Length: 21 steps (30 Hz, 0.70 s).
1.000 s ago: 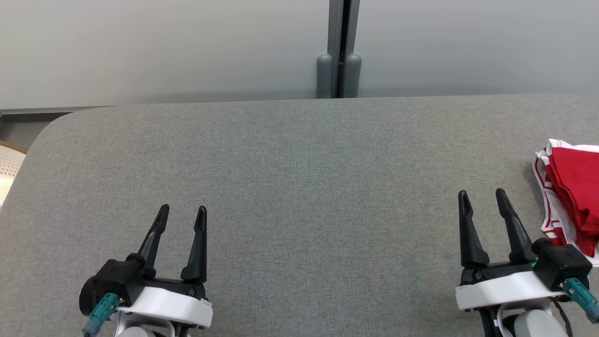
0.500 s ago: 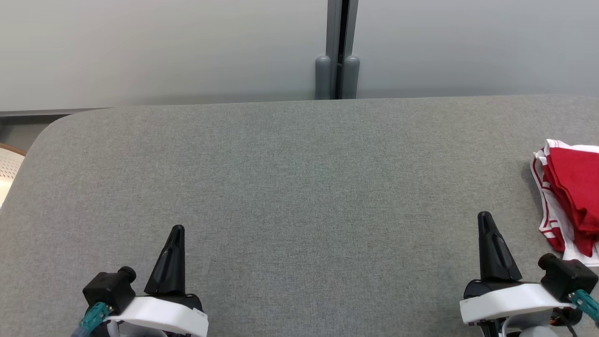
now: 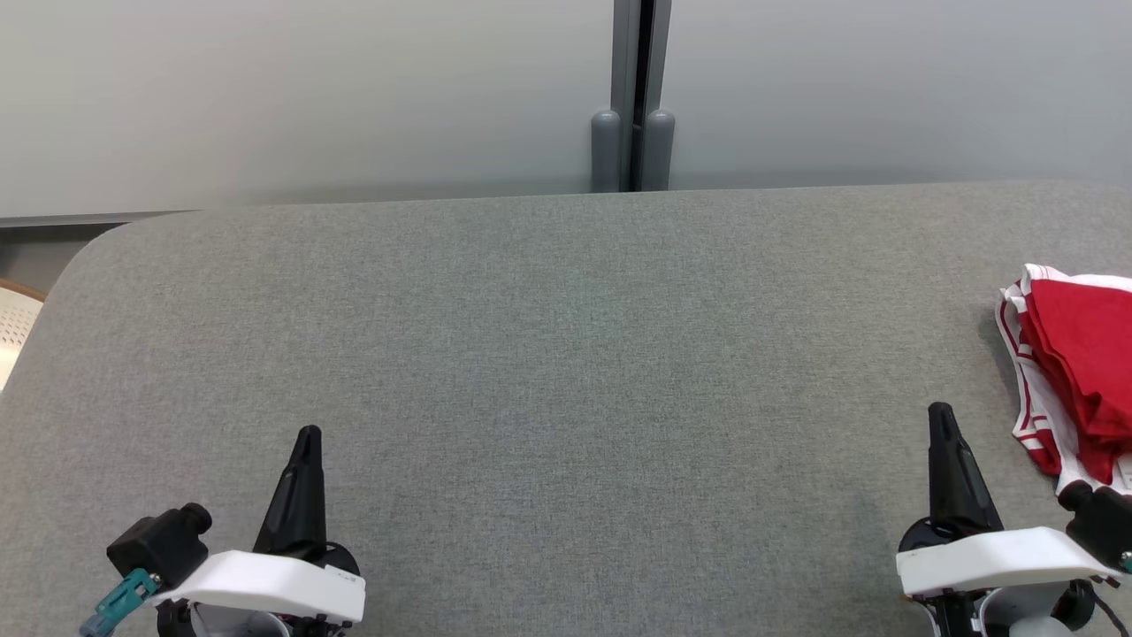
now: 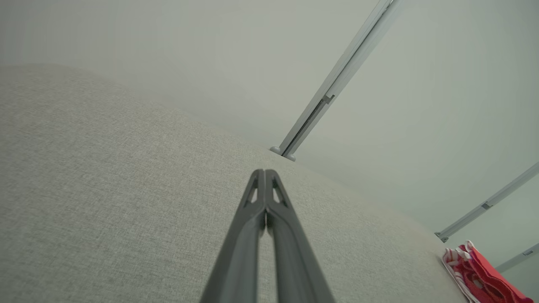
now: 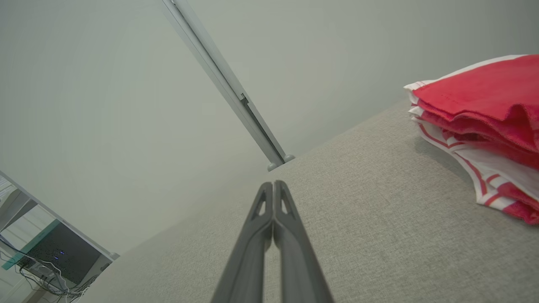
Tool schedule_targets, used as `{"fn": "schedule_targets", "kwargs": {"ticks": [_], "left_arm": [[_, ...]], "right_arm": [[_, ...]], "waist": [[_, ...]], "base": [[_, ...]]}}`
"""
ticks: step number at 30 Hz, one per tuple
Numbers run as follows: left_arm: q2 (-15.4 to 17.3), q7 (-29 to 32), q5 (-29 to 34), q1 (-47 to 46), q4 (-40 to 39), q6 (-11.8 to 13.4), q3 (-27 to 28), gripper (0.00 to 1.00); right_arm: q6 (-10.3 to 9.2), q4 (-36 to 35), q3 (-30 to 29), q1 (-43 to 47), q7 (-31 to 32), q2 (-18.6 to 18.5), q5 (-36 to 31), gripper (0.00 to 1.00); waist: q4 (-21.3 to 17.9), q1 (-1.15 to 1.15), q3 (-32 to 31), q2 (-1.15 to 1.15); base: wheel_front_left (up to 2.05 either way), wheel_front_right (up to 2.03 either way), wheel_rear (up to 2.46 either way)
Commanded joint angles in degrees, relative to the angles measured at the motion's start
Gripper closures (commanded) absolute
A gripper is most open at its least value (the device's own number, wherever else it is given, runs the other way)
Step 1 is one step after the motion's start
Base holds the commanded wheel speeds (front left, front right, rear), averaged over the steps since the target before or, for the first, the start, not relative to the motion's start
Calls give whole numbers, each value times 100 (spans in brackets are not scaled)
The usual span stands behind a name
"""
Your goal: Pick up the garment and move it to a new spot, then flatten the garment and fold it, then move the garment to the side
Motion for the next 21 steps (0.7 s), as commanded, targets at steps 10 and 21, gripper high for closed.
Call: {"fn": "schedule_targets", "kwargs": {"ticks": [10,21], "left_arm": [[60,217,-912,-210,-61,-53,154,100],[74,431,-1716,-258,-43,-79,271,100]], "right_arm": [[-3,-69,-103,-151,219,-83,947,100],[-3,-61,-193,-160,422,-98,1783,100]], "waist": [[-25,0,-27,0],[-54,0,-58,0]], "base": [[0,0,0],[0,0,0]]}}
